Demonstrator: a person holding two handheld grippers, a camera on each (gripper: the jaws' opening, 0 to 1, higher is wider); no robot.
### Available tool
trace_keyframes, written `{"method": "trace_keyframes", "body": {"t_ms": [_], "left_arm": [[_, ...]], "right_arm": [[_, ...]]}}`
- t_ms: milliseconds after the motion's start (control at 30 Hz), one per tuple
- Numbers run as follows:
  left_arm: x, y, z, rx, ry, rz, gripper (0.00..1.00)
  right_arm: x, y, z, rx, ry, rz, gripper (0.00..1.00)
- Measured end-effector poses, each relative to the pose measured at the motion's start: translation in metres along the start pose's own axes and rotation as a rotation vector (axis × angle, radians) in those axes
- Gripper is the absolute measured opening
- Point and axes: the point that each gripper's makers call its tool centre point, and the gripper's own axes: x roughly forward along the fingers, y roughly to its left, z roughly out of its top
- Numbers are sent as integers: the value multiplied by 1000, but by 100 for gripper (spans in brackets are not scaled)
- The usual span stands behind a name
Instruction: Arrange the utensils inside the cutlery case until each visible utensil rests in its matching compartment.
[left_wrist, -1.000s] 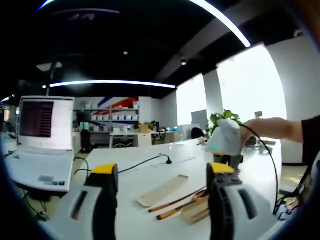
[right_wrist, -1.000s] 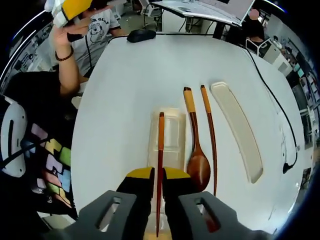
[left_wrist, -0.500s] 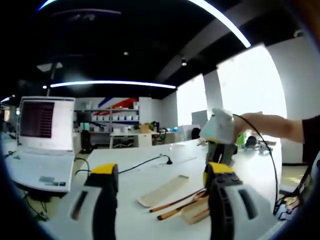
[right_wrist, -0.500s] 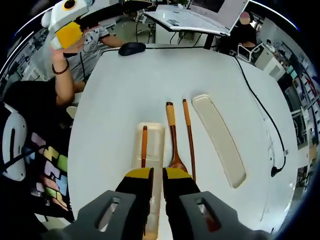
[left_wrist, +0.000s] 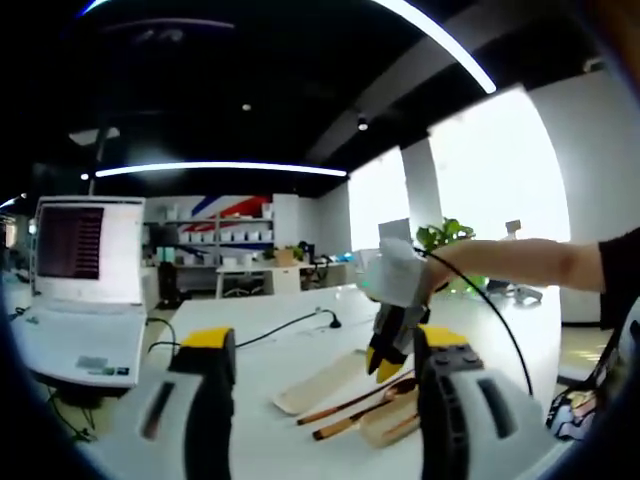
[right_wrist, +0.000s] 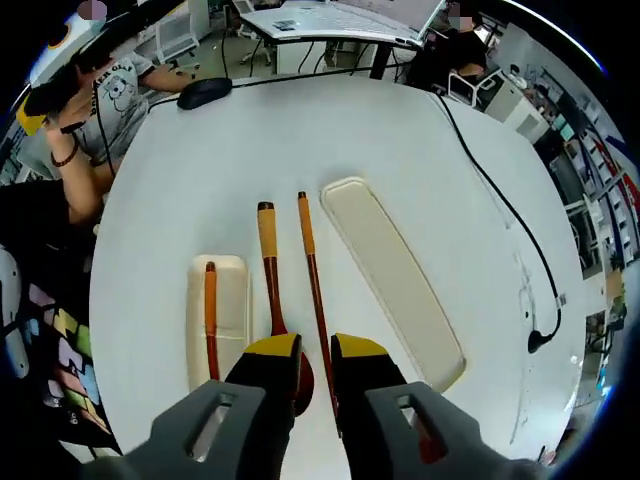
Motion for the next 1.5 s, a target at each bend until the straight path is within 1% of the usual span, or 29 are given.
{"method": "trace_keyframes", "body": {"t_ms": [67,100,133,167,233,267,300,333,367,433,633,733,800,867,900,967,1067,1100,1200,1267,1300,1400,1500], "left_arm": [[0,3,0,24,1,15,80],[-1,6,0,63,6,35,81],[-2,9,2,83,-7,56,81],[-3,10,3,99,-11,61,81],[-5,10,4,106,-5,64,82],[-6,11,4,98,-5,74,85],[-6,13,5,90,-5,81,93],[-6,14,4,89,-4,86,98],[-7,14,4,94,-1,91,100],[-7,12,2,100,3,94,99],[-1,-9,-11,98,24,77,99],[-1,-16,-13,96,24,74,100],[-2,-16,-14,88,27,103,100],[-3,-15,-15,104,24,119,100],[-4,-9,-14,101,23,125,100],[-5,-3,-13,92,24,131,100],[-8,1,-11,89,24,128,100],[-8,0,-9,89,18,125,100],[-7,0,-8,80,11,125,100],[-7,5,-10,80,22,134,100],[-7,5,-11,79,26,136,100],[-8,9,-11,70,24,138,100],[-7,3,-13,76,24,142,100]], "right_arm": [[7,2,-1,1,1,15,12],[12,2,-2,1,-2,18,12],[16,2,-2,1,-3,19,12],[20,-1,-3,2,-1,16,12],[24,-3,-2,14,-11,12,12],[26,-3,0,22,-21,15,12],[27,-3,1,41,-33,21,12],[28,-3,2,46,-38,26,11],[30,-2,1,44,-37,30,11],[34,-2,0,38,-36,32,11],[40,-5,-6,50,-30,32,9],[40,-2,-6,51,-41,34,4],[40,-2,-5,-29,-56,16,3],[39,-1,-4,-40,-51,-7,3],[39,-1,-4,-41,-45,-15,3],[39,0,-3,-59,-36,-25,3],[39,-2,-3,-55,-36,-23,3],[39,-2,-2,-100,-45,-23,3],[38,-2,-3,-69,-56,-29,3],[38,-2,-3,-51,-59,-34,3],[36,-3,-2,-50,-69,-46,3],[28,-3,0,-59,-86,-51,3],[19,-2,-1,-83,-73,-80,3]]}}
